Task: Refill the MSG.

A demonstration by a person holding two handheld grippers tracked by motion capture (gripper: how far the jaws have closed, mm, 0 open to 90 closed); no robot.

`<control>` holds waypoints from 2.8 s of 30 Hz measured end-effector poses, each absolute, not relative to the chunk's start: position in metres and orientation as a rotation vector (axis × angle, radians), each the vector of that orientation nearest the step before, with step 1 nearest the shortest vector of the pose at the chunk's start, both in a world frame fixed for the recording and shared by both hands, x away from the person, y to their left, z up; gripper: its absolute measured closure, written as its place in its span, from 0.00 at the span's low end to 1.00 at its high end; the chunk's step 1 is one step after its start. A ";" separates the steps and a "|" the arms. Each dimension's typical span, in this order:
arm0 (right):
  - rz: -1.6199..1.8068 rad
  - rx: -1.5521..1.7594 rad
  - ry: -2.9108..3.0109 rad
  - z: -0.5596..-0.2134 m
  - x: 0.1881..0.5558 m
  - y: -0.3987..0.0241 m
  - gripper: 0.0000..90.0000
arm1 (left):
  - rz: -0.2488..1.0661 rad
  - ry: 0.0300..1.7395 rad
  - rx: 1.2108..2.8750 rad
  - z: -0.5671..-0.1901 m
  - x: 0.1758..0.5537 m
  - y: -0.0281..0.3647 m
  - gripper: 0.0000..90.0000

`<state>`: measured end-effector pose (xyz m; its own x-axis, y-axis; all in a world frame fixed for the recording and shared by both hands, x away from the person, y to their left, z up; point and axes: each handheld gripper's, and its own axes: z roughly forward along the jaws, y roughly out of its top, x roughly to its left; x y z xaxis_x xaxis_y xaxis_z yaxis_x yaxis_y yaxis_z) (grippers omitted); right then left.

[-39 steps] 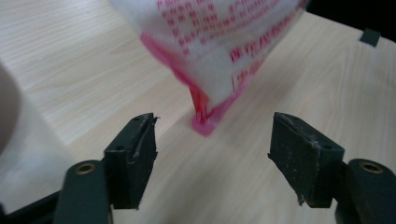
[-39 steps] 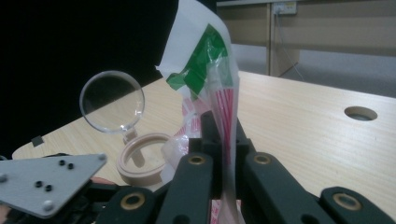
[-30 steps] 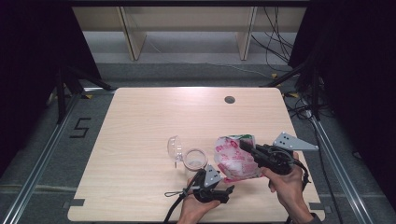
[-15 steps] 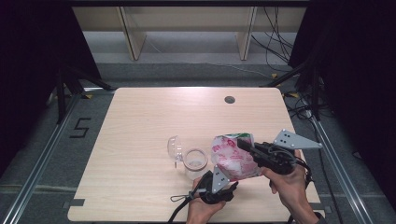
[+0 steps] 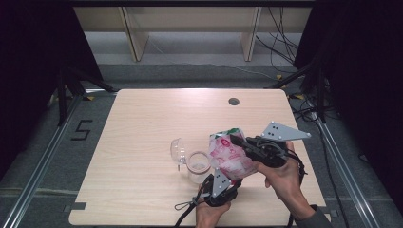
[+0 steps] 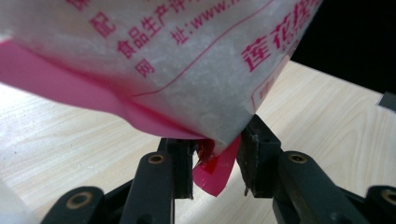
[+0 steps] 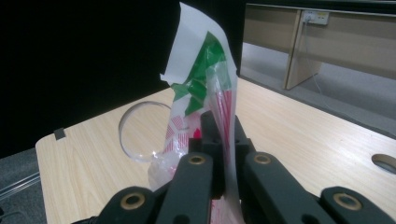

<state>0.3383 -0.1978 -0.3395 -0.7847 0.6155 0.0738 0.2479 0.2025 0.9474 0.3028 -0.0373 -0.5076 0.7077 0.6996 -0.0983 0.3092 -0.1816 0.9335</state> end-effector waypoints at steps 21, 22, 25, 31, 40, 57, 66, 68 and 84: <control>1.542 0.858 2.175 -0.334 0.359 -0.171 1.00 | 0.504 0.932 1.669 -0.510 0.303 -0.044 0.67; 1.550 0.851 2.171 -0.335 0.358 -0.170 1.00 | 0.513 0.939 1.670 -0.510 0.303 -0.044 0.68; 1.520 0.852 2.175 -0.333 0.356 -0.169 1.00 | 0.517 0.944 1.653 -0.510 0.303 -0.045 0.70; 1.523 0.862 2.153 -0.331 0.357 -0.166 1.00 | 0.492 0.958 1.624 -0.507 0.305 -0.041 0.74; 1.508 0.841 2.158 -0.332 0.362 -0.161 1.00 | 0.446 0.944 1.627 -0.507 0.306 -0.040 0.77; 1.463 0.857 2.178 -0.335 0.371 -0.139 1.00 | 0.433 0.903 1.645 -0.504 0.312 -0.045 0.79; 1.435 0.819 2.204 -0.337 0.375 -0.125 1.00 | 0.399 0.901 1.599 -0.504 0.315 -0.045 0.80; 1.415 0.799 2.195 -0.337 0.375 -0.125 1.00 | 0.406 0.887 1.628 -0.503 0.316 -0.044 0.80; 1.360 0.794 2.238 -0.340 0.378 -0.115 1.00 | 0.419 0.858 1.629 -0.502 0.315 -0.048 0.81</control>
<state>0.3779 -0.1153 -0.3395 -0.7575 0.6513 -0.0460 0.2592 0.3646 0.8944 0.3150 -0.0484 -0.5023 0.6647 0.7249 -0.1807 0.3037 -0.0412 0.9519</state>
